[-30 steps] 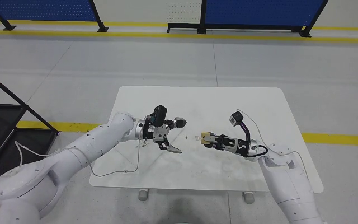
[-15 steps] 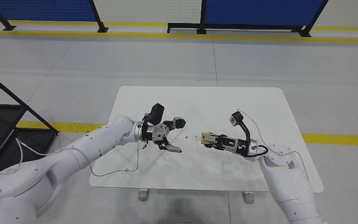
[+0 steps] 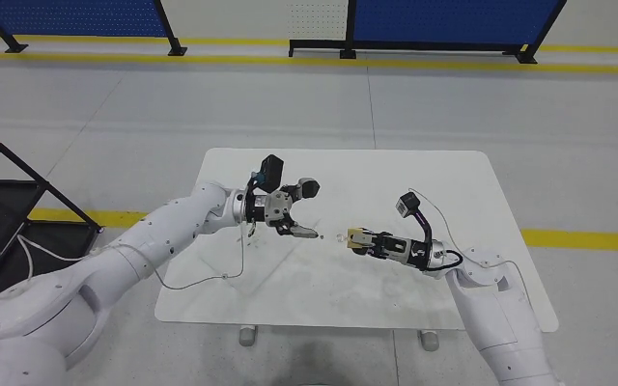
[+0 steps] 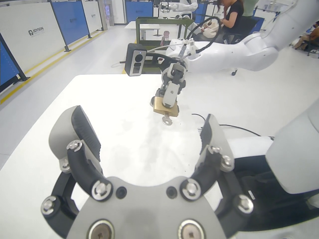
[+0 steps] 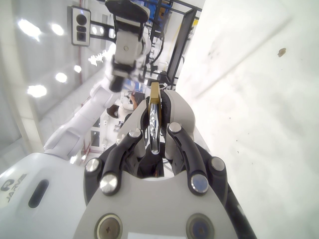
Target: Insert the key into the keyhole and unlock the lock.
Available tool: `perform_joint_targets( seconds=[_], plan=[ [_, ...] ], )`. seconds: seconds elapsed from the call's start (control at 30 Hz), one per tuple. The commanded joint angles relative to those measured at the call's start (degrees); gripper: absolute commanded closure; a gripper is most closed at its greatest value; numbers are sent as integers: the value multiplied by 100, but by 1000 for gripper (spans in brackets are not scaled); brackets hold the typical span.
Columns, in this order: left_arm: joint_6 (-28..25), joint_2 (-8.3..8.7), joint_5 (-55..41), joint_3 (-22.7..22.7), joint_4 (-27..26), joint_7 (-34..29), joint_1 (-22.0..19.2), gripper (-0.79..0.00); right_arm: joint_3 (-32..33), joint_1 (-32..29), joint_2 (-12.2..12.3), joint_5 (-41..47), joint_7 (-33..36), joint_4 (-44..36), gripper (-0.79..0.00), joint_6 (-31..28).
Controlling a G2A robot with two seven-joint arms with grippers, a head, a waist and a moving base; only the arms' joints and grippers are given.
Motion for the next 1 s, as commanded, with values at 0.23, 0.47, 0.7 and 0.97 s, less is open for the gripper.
perform_joint_targets(
  seconds=[0.23,0.47,0.7,0.97],
  plan=[
    [-55,-136,-1961,195,101,-2011,-279,-785,0,0,0,0,0,0,0,0],
    [-55,-105,-4644,508,33,-4240,-612,-785,0,0,0,0,0,0,0,0],
    [-55,-79,-7459,671,264,-6889,-671,-785,0,0,0,0,0,0,0,0],
    [304,-127,-9248,671,363,-8466,-468,-785,0,0,0,0,0,0,0,0]
  ],
)
